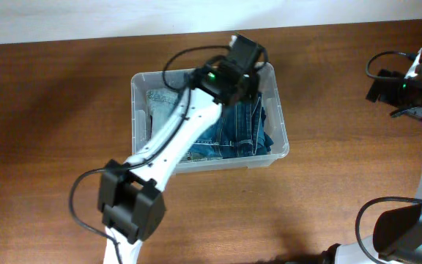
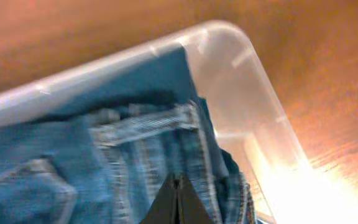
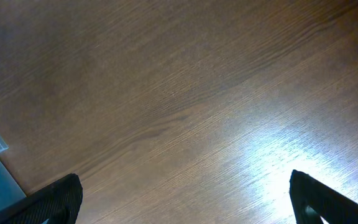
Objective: Pack container
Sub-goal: 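Press the dark-blue jeans down into the container with the left gripper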
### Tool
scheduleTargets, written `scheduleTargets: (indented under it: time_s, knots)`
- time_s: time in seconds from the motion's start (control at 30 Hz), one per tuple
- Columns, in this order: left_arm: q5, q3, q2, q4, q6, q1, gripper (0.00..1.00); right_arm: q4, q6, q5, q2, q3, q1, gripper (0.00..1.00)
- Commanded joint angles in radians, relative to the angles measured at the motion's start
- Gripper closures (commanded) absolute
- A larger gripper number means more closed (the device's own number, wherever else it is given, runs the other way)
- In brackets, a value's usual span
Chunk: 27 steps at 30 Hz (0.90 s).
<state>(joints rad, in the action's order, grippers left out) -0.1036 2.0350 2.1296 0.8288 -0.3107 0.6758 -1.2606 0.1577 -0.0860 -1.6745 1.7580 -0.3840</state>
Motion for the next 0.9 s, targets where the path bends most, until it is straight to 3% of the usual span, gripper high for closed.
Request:
scheduleTargets:
  time_s: [0.0,0.33,0.6,0.87]
  knots:
    - [0.016,0.01,0.091,-0.003,-0.018,0.039,0.98,0.0,0.008,-0.005,0.0,0.01,-0.003,0.02]
    - [0.018,0.031,0.137,0.002,-0.009,0.048,0.95,0.0,0.008,-0.005,0.0,0.01,-0.003,0.01]
    - [0.022,0.076,-0.033,0.213,-0.018,0.022,0.95,0.0,0.008,-0.005,0.0,0.01,-0.003,0.02]
    - [0.021,0.051,-0.008,0.369,-0.018,0.024,0.95,0.0,0.008,-0.005,0.0,0.01,-0.003,0.02]
